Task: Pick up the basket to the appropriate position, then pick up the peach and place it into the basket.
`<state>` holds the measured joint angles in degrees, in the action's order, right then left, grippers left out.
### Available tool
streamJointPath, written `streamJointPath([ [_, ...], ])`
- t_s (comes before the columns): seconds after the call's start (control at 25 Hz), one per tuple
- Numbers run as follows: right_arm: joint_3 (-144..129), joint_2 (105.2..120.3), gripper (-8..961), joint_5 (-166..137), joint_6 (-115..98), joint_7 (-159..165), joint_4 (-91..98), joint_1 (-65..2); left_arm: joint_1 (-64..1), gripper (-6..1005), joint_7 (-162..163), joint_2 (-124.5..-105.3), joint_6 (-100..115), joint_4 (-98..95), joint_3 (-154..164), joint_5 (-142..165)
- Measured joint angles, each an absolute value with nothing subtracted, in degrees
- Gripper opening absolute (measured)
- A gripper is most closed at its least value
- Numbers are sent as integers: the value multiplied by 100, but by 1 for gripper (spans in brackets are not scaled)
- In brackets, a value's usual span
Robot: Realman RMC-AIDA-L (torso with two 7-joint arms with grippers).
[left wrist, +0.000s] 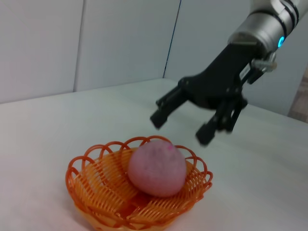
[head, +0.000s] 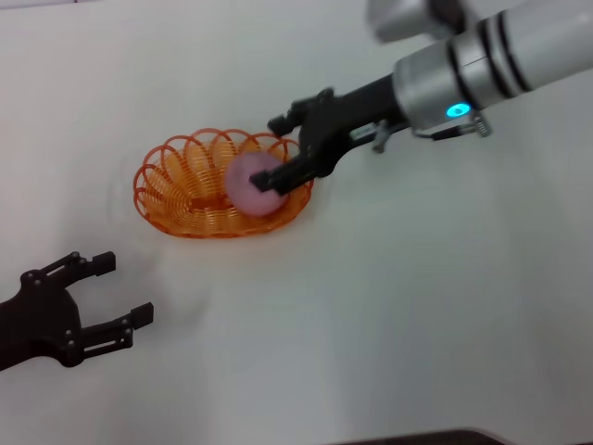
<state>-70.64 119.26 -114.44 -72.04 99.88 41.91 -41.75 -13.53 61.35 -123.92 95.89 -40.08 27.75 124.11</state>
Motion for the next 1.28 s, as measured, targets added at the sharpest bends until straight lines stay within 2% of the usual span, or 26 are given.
streamJointPath([
  [0.2, -6252, 11886, 947, -11340, -7832, 9572, 4759, -3555, -1353, 889, 6135, -12393, 9589, -4008, 2775, 12409],
  [0.44, -5292, 11696, 946, -11342, -8489, 8978, 4885, -2866, -1355, 889, 6135, -12393, 9598, -4013, 2741, 12409],
  [0.6, -4652, 11648, 946, -11342, -8742, 8410, 4886, -2409, -1362, 889, 6134, -12393, 9616, -4017, 2726, 12409],
  [0.84, -4207, 11715, 945, -11372, -8881, 7839, 4848, -2036, -1371, 889, 6135, -12393, 9616, -4000, 2724, 12410],
  [1.08, -4254, 11961, 946, -11443, -9073, 6973, 4697, -1857, -1398, 889, 6135, -12393, 9616, -3986, 2723, 12409],
  [1.28, -4161, 11949, 946, -11456, -8974, 6009, 3704, -1798, -1397, 889, 6150, -12392, 9621, -3917, 2715, 12391],
])
